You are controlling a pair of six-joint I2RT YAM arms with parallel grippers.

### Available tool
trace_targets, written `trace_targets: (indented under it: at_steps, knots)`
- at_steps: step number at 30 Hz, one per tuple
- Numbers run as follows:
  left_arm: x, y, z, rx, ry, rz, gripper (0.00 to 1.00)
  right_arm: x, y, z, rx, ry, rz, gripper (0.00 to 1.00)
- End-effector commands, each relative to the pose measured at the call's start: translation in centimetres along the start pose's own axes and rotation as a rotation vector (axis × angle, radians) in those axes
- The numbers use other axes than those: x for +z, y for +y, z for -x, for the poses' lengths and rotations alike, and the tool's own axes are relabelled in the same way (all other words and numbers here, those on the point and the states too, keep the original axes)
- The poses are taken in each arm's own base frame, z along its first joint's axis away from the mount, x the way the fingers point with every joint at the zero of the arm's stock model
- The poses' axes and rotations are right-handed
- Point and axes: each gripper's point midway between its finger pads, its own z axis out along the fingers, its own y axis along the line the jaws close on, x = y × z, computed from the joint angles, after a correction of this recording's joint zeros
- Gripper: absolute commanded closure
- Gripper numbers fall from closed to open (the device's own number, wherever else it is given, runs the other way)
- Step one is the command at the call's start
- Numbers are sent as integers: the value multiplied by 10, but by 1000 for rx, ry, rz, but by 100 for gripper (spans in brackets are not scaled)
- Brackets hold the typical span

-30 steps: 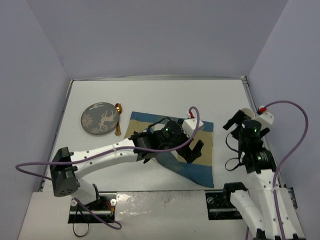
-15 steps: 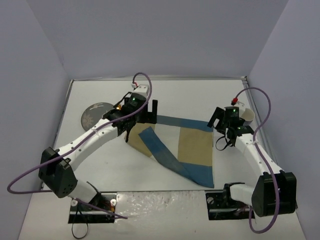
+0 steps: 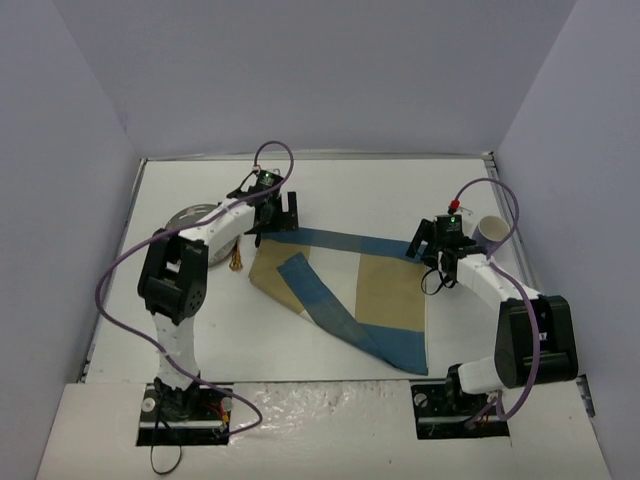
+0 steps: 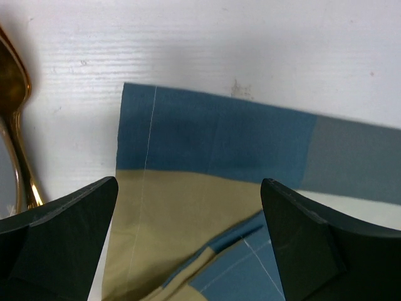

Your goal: Set the dinner table for one person

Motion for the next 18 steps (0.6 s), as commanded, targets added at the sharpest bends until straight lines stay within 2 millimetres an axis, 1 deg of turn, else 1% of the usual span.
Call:
trace_targets:
  at_steps: [1, 8, 10, 13, 18]
  knots:
    - [-3, 3, 41, -35, -75, -11, 5, 5, 9, 15, -19, -66, 8, 7]
    - [16, 12, 44, -2, -48, 30, 6, 11, 12, 10, -33, -54, 10, 7]
    - [24, 14, 39, 6, -21, 40, 6, 11, 12, 10, -36, -55, 10, 7]
    - [31, 15, 36, 14, -2, 43, 9, 12, 12, 9, -36, -50, 9, 7]
    - [42, 17, 23, 10, 42, 42, 13, 16, 15, 8, -46, -39, 7, 7]
